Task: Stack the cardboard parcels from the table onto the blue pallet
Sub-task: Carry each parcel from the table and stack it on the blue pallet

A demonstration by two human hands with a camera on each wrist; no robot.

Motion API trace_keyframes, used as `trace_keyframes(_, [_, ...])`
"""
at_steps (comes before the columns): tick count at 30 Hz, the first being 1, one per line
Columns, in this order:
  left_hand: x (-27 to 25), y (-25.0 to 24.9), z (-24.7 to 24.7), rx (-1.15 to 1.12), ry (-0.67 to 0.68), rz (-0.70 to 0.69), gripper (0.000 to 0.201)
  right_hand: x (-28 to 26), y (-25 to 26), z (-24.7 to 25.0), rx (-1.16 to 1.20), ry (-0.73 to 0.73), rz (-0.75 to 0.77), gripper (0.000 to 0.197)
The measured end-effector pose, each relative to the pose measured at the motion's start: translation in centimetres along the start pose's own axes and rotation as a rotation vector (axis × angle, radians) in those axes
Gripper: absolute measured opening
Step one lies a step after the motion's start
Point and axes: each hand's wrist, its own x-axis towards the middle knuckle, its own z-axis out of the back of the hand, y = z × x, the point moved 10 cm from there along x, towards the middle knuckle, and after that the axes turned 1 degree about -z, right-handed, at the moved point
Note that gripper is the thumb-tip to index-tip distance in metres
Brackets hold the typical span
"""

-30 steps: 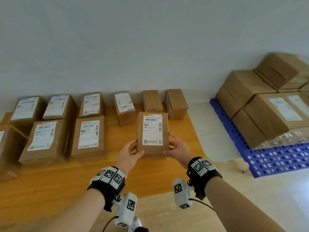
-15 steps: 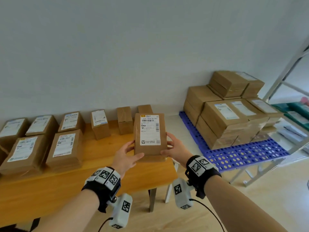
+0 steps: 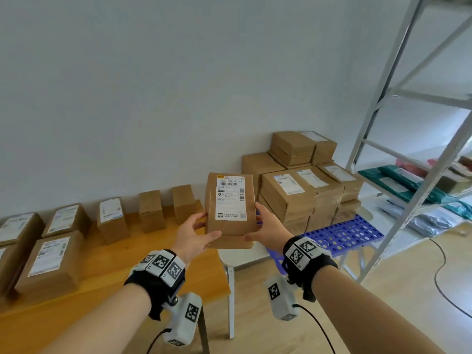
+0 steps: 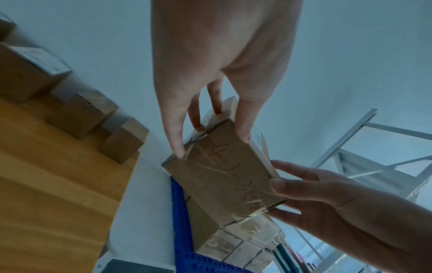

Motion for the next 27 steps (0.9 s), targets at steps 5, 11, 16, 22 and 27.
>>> trace_keyframes(5, [2.8,-2.4,-3.5,0.007,0.046,0.005,0.072,1.0,0.6,4.4,0.022,-0.031,0.036,0.081])
trace_keyframes(11, [7.2,-4.3,-7.6,-0.027,0.088,0.014,0.072,4.0,0.1,9.7,0.012,-0.095,0.030,0.077])
trace_keyframes(16, [12.2,-5.8,-11.4,-0.051,0.094,0.024,0.069,8.7,-0.7,14.0,-0.061,-0.103,0.012,0.082])
trace_keyframes(22, [18.5,-7.3,-14.6,-0.129,0.070,0.072,0.063,15.9,-0.9,17.9,-0.108,-0.061,0.019,0.078])
trace_keyframes(27, [22.9,-8.1,-16.1,-0.143,0.053,0.097,0.065,20.3,-1.2,20.6,-0.128,-0.035,0.021,0.074])
